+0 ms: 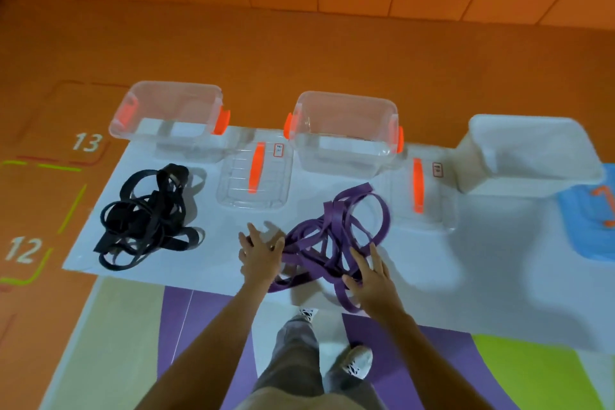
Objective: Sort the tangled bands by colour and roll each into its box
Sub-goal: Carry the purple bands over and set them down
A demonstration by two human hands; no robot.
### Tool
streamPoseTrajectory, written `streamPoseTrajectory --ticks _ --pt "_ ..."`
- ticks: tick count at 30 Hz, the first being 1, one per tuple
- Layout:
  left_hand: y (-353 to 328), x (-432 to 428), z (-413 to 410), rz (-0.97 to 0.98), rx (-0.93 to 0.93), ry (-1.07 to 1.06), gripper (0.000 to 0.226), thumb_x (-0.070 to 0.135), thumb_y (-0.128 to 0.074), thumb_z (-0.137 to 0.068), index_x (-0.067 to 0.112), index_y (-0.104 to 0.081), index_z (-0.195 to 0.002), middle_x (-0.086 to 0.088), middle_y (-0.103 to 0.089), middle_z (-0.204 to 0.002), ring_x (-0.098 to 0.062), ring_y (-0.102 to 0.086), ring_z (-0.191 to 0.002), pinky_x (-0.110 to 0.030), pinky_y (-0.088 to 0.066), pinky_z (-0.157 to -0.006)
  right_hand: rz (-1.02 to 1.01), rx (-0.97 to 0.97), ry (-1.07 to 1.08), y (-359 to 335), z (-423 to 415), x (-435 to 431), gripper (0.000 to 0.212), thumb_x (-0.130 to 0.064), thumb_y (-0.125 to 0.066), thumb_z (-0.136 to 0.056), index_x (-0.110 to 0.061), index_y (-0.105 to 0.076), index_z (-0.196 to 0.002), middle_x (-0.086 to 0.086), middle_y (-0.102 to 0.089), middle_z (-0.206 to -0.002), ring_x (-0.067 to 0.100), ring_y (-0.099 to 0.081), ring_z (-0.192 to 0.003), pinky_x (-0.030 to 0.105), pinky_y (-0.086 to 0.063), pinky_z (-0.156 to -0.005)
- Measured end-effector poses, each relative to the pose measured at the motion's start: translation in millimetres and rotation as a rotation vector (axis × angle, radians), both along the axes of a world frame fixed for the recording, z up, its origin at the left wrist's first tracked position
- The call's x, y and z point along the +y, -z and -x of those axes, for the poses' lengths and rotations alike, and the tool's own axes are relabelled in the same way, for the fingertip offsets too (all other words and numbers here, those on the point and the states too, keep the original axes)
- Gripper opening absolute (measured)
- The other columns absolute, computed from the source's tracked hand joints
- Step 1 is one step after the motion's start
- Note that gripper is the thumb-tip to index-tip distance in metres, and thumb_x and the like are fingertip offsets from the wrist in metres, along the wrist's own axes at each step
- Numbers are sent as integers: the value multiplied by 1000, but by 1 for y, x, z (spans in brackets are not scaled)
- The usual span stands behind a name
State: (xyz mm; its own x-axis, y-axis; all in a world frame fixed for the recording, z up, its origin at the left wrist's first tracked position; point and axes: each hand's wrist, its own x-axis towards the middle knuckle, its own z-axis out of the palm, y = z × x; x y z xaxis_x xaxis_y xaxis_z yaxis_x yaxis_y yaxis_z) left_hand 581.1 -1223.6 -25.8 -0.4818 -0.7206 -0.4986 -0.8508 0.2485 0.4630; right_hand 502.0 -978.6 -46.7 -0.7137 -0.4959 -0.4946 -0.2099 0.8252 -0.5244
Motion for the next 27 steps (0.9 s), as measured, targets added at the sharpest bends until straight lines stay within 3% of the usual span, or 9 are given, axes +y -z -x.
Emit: streamPoseTrajectory --ticks 4,8,12,17,21,27 --pt "12 5 22 127 67 387 87 61 -50 -103 32 0 -169 -9 -2 -177 -38 -8 -162 -58 -15 -128 -32 -10 -3 -5 7 -5 69 -51 -52 -105 -36 -22 -165 6 0 -175 34 -11 -160 52 -26 -127" --pt "30 9 38 218 3 760 81 69 -33 -104 40 11 -166 -3 5 -177 -34 3 -163 -60 -1 -128 -75 33 -18 -3 18 -11 69 -53 -50 -106 -35 -19 -165 5 -2 -175 34 -12 -160 55 -27 -127" --pt "47 1 34 277 -76 864 74 65 -32 -107 39 2 -167 -2 4 -178 -33 -1 -164 -62 -5 -129 -105 17 -45 -1 21 -24 76 -58 -50 -103 -38 -13 -165 1 3 -176 31 -4 -162 58 -27 -126" --pt "33 -14 49 370 72 866 78 63 -37 -105 34 -2 -169 -5 -14 -177 -35 -14 -162 -59 -10 -128 -24 59 35 -12 25 -28 69 -58 -45 -104 -33 -25 -164 0 -13 -175 28 -18 -160 51 -28 -127" --pt "8 -16 65 454 163 969 77 54 -53 -102 35 -17 -168 -6 -26 -173 -39 -24 -159 -65 -18 -125 -9 155 39 -23 26 -14 61 -52 -44 -107 -32 -31 -163 -3 -19 -174 25 -22 -159 48 -31 -127" --pt "-28 33 102 426 199 1222 61 49 -56 -104 31 -43 -160 -10 -37 -168 -37 -34 -156 -61 -25 -126 -150 211 203 -44 38 42 58 -52 -47 -106 -33 -35 -160 0 -23 -172 26 -22 -158 48 -34 -123"
